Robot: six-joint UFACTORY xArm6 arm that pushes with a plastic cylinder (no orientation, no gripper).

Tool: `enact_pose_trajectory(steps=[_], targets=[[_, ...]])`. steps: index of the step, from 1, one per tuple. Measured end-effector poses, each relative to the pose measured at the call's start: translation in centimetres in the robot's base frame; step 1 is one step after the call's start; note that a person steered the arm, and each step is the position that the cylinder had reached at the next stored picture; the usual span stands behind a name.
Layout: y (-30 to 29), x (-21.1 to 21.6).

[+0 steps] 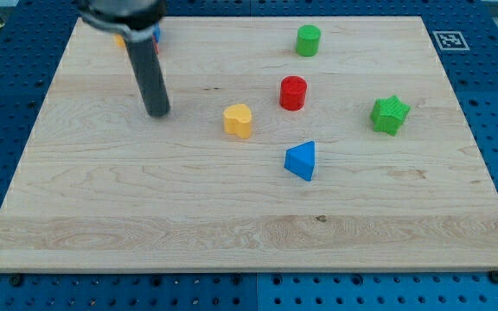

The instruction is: Place the yellow heart in between red blocks

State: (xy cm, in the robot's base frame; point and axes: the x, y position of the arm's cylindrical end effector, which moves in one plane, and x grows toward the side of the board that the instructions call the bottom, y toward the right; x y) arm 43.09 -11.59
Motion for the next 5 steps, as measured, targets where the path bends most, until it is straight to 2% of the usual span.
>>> enact_pose_trajectory(steps=[1,2,3,4,5], targets=[[6.3,4.6],[9.7,5.5],[9.7,3.5],[9.7,-0.3],[9.7,-0.8]])
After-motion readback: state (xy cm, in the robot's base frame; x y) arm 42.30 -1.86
